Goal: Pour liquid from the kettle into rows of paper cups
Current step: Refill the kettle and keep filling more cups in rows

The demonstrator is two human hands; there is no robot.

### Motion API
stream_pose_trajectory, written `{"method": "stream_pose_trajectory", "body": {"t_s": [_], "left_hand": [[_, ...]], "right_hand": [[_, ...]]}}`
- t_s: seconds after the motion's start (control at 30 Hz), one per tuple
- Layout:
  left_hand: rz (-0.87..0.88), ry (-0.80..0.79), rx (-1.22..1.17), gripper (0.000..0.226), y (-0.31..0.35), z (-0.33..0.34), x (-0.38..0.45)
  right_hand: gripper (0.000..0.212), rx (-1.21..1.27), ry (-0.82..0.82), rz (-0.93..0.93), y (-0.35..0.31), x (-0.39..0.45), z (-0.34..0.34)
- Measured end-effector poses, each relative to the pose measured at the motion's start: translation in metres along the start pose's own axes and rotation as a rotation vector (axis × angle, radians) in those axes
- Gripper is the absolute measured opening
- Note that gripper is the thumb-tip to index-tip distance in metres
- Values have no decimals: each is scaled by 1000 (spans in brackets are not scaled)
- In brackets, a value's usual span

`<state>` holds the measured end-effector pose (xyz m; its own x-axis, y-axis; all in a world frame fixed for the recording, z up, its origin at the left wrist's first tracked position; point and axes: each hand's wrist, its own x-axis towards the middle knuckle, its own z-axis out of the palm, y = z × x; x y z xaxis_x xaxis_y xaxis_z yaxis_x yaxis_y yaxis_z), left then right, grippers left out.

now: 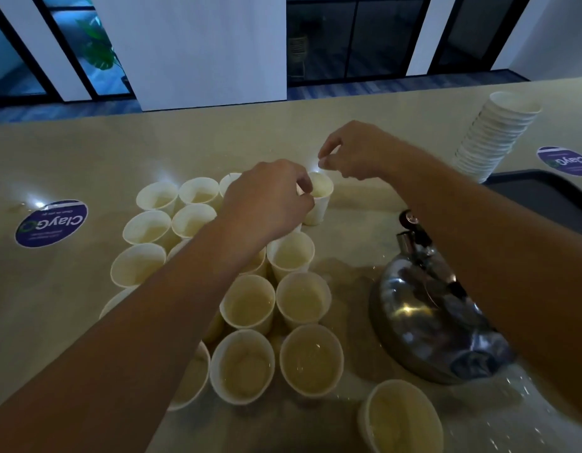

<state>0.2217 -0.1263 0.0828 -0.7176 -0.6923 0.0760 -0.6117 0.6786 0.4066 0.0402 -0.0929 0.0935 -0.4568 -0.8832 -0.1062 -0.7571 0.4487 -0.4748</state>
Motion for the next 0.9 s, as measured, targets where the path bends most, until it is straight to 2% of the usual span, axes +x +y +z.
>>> {"method": "stream_pose_trajectory", "body": {"t_s": [0.07,0.17,0.37,0.53,0.63,0.7,0.9], "left_hand": [[18,-14,-39,25,9,-6,-24],[21,-36,-85,22,18,-6,-57],[37,-41,-276,17,29,5,-127],[60,35,-589,16,34,43,-187],[87,102,-675,16,36,70,-214],[93,63,-669,27,36,84,-226],[54,-153,-524,86,41,106,-237]], "right_hand": [[12,-8,-59,-10,-2,-27,-11],[16,-62,-168,-52,-1,-72,-22],[20,-64,-487,-96,7,-169,-15],[27,-54,-540,-100,38,-224,14],[27,-5,-551,-55,55,-242,29],[25,26,-532,-45,60,-249,37],[16,76,-363,7,74,-252,50]]}}
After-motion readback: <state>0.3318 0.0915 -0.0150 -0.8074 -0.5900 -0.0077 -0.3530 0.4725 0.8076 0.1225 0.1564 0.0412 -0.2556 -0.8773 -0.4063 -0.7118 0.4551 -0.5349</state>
